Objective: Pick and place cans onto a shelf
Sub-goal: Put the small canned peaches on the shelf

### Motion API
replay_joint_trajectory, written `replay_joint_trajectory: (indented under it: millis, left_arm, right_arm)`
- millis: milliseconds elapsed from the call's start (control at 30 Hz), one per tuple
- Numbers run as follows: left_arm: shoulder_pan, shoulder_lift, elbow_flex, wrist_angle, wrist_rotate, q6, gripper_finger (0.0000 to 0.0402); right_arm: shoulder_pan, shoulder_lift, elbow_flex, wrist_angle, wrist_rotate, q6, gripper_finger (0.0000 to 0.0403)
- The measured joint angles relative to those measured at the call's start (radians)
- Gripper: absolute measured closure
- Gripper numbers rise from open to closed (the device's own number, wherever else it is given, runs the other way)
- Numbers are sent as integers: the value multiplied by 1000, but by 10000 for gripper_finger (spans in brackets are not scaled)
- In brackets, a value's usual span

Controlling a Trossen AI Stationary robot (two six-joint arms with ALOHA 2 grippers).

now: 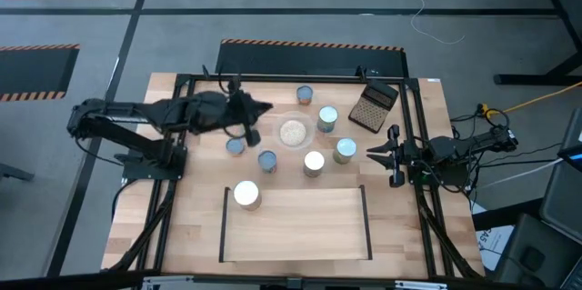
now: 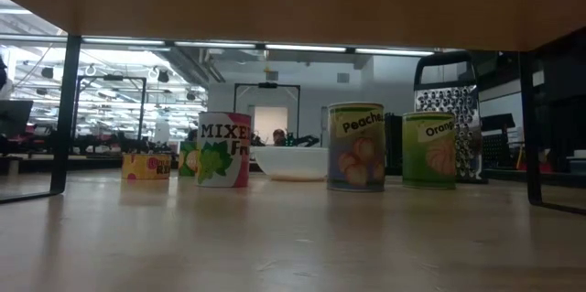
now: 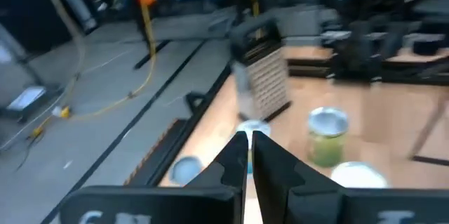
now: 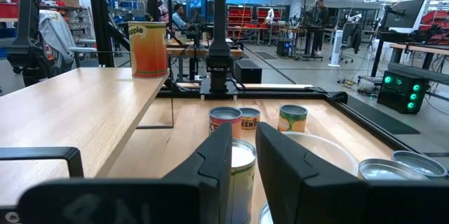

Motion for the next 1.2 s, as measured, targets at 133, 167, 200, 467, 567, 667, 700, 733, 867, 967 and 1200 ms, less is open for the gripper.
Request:
replay_joint_trajectory:
  millis: [133,167,200,467,567,667,700,733,867,967,1200]
  left_arm:
    - [98,0,0,-75,64,-75,348]
    - [122,0,0,-100,83,-87,336]
    - [145,0,0,-124,104,-89,325]
    - [300,0,0,-414,225,-90,283]
    - [335,0,0,-521,236,-85,284]
    - [359,0,0,-598,243,-29,283]
    - [364,0,0,-615,256,-5,283]
    - [368,0,0,-625,269,13,283]
    - [376,0,0,-619,314,67,285]
    - [376,7,0,-618,320,85,286]
    - [376,95,0,-616,360,114,286]
  right_arm:
    - [0,0,0,0,0,0,331]
    - [0,0,0,0,0,0,331]
    - [0,0,0,0,0,1,331]
    - [0,0,0,0,0,3,331]
    - [0,0,0,0,0,3,331]
    - [0,0,0,0,0,3,331]
    - [0,0,0,0,0,3,331]
    - [0,0,0,0,0,3,331]
    - [0,0,0,0,0,3,331]
    - [0,0,0,0,0,3,331]
    - [0,0,0,0,0,4,331]
